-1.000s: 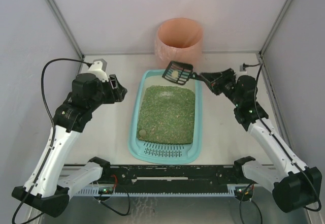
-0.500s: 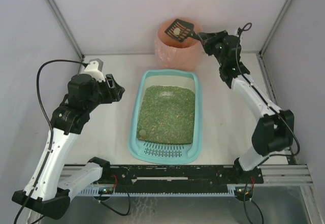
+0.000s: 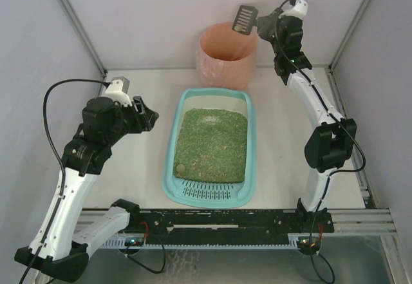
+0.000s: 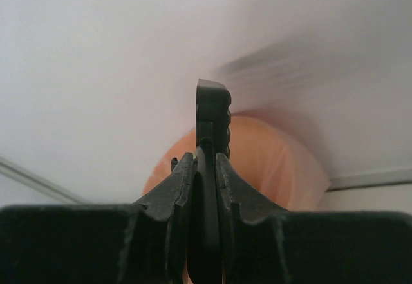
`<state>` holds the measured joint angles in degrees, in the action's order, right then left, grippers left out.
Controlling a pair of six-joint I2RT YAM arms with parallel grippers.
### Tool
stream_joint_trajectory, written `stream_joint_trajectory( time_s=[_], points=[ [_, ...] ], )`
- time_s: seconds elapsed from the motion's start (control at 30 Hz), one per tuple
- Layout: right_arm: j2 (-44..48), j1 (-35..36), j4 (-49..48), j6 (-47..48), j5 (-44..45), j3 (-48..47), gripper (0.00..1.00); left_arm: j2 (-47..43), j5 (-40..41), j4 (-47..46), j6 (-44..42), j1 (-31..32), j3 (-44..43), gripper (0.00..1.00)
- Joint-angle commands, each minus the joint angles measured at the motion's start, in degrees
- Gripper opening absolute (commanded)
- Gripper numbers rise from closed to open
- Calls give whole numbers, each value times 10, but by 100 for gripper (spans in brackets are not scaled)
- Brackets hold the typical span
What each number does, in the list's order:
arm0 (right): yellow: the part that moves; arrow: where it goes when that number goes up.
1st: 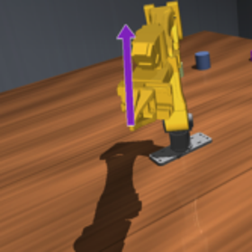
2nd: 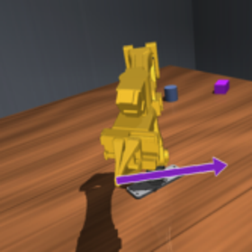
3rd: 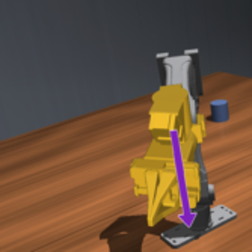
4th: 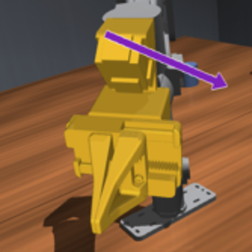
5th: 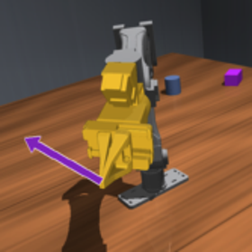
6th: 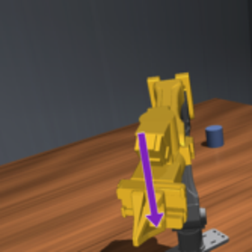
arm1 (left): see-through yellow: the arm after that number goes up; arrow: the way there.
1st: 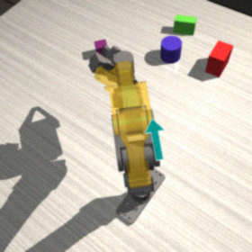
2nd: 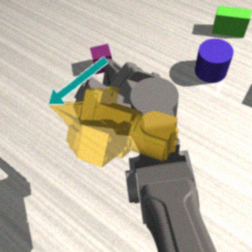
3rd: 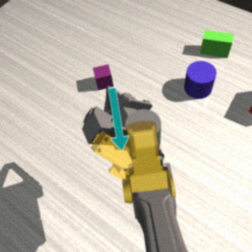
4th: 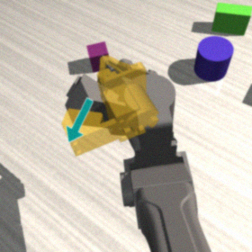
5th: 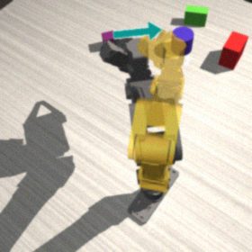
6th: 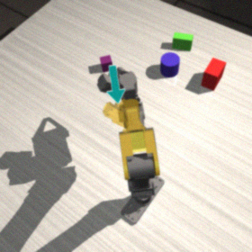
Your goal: Clean the litter box
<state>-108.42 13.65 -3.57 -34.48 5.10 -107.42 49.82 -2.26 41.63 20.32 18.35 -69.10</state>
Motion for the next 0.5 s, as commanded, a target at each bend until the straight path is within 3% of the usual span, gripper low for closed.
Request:
stream_joint_trajectory(
  time_s=[0.0,0.27,0.47],
  points=[
    [4,23,2,246,30,-49,0,-8,-18,-19,-16,-9,13,58],
    [10,65,-16,487,54,-41,0,-10,-23,-17,-18,-11,19,58],
    [13,86,-45,589,43,-42,0,-9,-31,-15,-22,-18,21,58]
  ],
)
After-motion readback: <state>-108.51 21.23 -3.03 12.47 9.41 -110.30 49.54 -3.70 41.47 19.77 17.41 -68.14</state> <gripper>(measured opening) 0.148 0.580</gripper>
